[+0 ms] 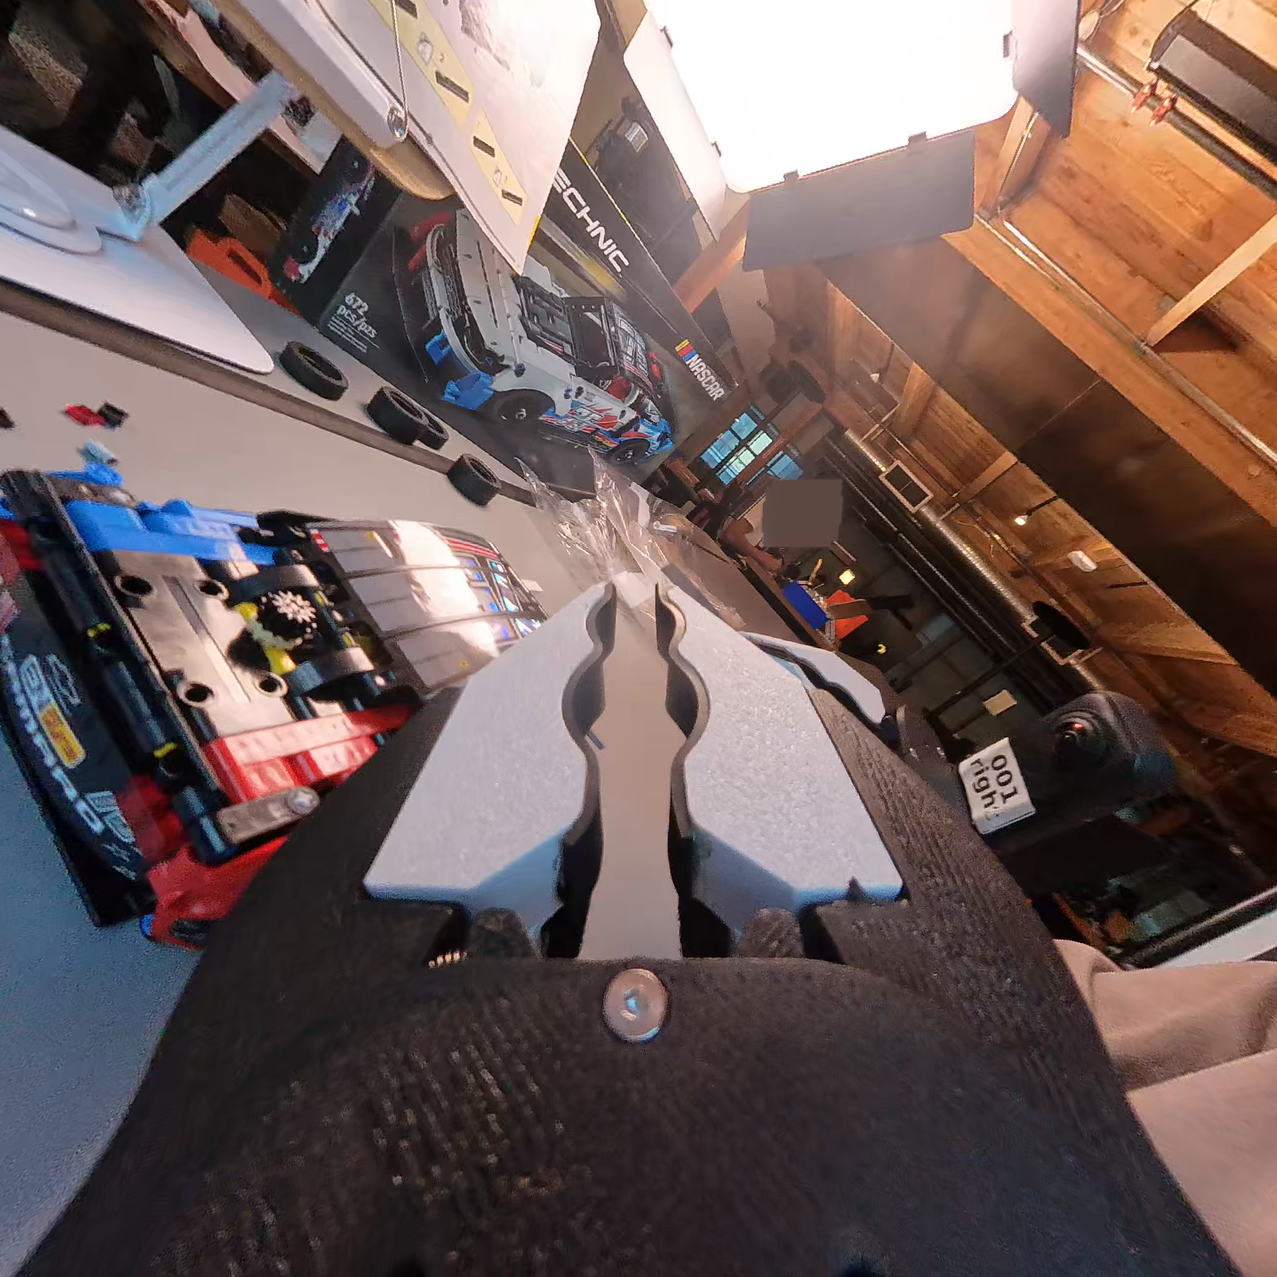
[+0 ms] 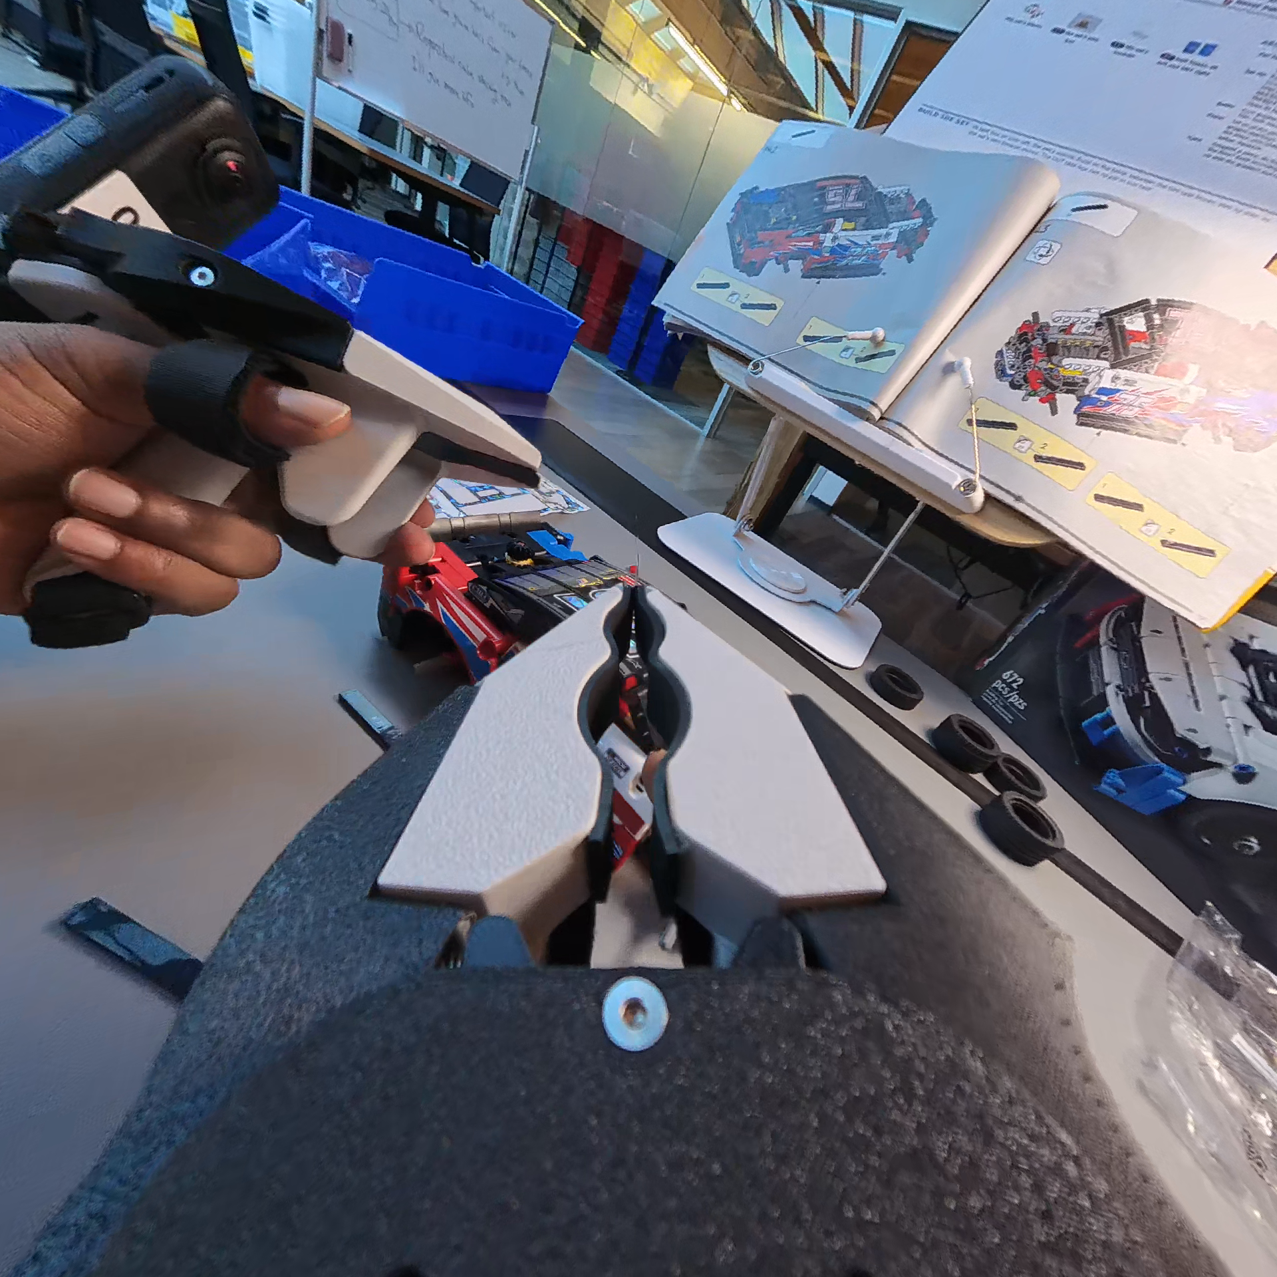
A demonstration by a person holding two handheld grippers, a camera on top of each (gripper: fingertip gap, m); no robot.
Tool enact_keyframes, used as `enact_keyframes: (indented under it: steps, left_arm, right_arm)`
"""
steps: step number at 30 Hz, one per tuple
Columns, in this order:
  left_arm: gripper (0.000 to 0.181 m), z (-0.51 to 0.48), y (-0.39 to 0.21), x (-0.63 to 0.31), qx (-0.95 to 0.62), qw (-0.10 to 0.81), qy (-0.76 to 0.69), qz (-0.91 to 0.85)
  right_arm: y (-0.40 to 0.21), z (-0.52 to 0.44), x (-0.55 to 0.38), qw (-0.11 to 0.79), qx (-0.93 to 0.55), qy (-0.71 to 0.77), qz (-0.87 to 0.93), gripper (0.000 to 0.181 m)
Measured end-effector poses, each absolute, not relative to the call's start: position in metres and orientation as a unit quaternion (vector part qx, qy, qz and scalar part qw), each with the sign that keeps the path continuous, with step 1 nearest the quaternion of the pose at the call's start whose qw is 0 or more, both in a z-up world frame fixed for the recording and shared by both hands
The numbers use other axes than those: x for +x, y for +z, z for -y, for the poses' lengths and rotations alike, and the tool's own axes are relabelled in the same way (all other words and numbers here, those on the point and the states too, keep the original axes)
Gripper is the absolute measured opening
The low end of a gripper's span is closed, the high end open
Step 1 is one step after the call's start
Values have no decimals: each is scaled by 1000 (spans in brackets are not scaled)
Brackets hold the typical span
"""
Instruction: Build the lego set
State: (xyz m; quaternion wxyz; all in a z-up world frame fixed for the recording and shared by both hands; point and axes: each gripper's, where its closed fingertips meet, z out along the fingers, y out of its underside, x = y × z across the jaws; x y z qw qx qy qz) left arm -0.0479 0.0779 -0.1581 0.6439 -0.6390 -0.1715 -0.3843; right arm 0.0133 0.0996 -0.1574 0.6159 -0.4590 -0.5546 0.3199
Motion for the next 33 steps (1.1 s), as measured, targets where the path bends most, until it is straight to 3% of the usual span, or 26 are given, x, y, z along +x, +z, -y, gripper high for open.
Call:
enact_keyframes:
  steps: [9, 17, 33]
  left_arm:
    - [16, -74, -163, -18, -594, 588, -502, 220]
    - [15, -75, -171, -14, -598, 567, -518, 230]
    - [0, -75, -172, -10, -606, 568, -515, 213]
  right_arm:
    - [-163, -86, 9, 678, -370, 198, 604, 0]
    - [-169, -67, 2, 708, -285, 91, 640, 0]
    - [-176, -63, 0, 703, -272, 78, 653, 0]
